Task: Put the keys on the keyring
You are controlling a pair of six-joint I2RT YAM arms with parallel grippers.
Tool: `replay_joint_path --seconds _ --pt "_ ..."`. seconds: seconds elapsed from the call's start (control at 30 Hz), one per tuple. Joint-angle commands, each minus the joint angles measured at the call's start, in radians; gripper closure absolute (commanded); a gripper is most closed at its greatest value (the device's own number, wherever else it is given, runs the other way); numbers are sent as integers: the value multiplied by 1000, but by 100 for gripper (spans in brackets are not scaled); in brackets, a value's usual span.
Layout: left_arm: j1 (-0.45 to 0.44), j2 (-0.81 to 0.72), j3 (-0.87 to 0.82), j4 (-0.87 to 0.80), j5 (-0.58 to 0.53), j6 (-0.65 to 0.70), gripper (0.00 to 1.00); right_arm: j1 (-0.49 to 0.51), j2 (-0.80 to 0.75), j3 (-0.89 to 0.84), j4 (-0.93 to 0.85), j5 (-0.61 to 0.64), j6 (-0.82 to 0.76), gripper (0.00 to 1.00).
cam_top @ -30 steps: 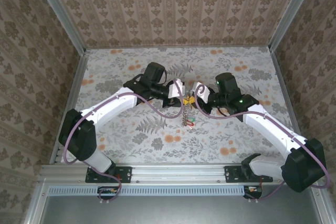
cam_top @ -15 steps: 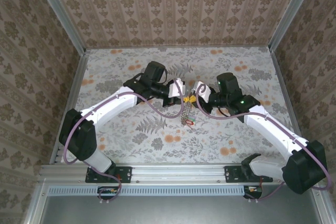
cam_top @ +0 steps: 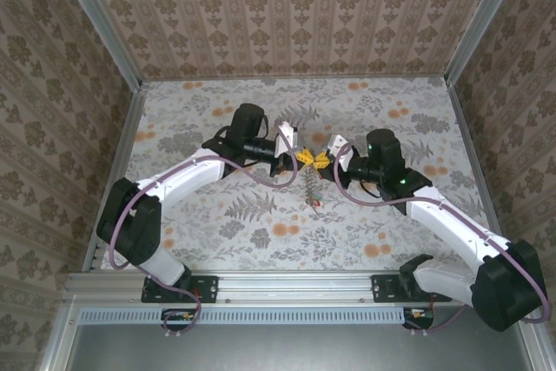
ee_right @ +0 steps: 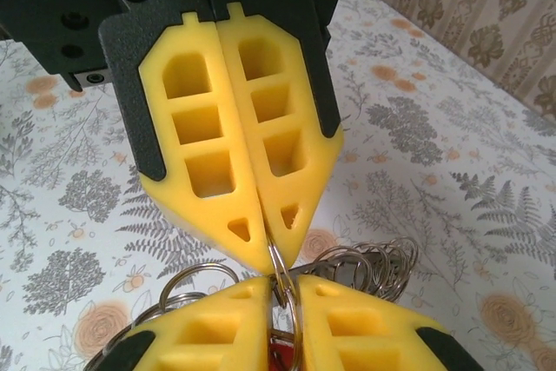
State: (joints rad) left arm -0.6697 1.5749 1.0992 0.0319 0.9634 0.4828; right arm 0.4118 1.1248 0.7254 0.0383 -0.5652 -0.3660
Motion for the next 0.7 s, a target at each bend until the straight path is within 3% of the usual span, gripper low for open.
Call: replay_joint_path --seconds 0.0,0.53,0.67 --pt "7 -55 -36 206 82 -107 100 -12 0 -49 53 0 58 82" --pt "11 -41 -140 528 52 -286 100 -19 49 -142 274 -45 255 76" --pt "12 -43 -151 535 40 -285 100 -20 41 -119 255 -42 264 74"
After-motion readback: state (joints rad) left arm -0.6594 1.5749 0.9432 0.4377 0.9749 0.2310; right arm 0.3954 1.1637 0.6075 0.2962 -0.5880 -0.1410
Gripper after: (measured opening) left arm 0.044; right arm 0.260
